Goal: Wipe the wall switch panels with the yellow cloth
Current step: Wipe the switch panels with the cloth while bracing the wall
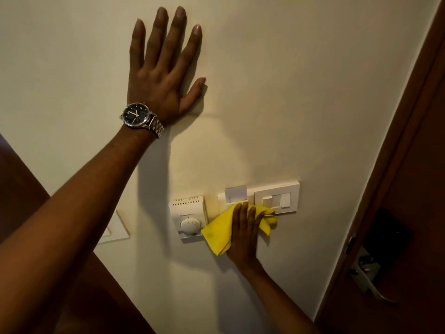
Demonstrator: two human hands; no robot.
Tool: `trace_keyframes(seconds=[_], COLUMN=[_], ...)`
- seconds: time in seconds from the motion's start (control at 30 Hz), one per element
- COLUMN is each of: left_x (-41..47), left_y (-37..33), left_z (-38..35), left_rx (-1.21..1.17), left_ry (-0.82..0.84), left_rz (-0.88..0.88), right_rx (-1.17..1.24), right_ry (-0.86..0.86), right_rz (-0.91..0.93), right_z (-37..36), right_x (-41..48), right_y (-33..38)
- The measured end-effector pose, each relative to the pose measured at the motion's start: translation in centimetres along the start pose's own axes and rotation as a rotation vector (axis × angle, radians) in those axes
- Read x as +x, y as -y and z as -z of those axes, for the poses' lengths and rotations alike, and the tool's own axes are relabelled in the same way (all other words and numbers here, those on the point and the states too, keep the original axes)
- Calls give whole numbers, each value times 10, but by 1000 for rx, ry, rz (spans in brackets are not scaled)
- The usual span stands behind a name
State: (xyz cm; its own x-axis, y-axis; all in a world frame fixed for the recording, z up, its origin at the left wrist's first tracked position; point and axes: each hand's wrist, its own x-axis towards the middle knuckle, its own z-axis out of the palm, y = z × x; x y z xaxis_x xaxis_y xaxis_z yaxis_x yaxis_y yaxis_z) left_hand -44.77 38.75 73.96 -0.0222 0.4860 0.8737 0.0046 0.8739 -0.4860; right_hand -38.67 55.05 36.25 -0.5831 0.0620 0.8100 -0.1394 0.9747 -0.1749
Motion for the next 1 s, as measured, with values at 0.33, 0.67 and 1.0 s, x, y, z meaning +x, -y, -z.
trace_keyframes(seconds=[0.33, 0.67, 1.0], left_x=[0, 1, 3], left_y=[0, -2, -5], left_z=[0, -2, 5], left_rx=[0, 22, 10], left_ry=[9, -17, 16], left_rz=[1, 3, 13], right_rx=[92, 135, 477], right_ry=[-64, -12, 440], right_rz=[-30, -206, -536], right_z=[-1, 10, 3], right_x=[25, 26, -24], right_y=[21, 4, -7])
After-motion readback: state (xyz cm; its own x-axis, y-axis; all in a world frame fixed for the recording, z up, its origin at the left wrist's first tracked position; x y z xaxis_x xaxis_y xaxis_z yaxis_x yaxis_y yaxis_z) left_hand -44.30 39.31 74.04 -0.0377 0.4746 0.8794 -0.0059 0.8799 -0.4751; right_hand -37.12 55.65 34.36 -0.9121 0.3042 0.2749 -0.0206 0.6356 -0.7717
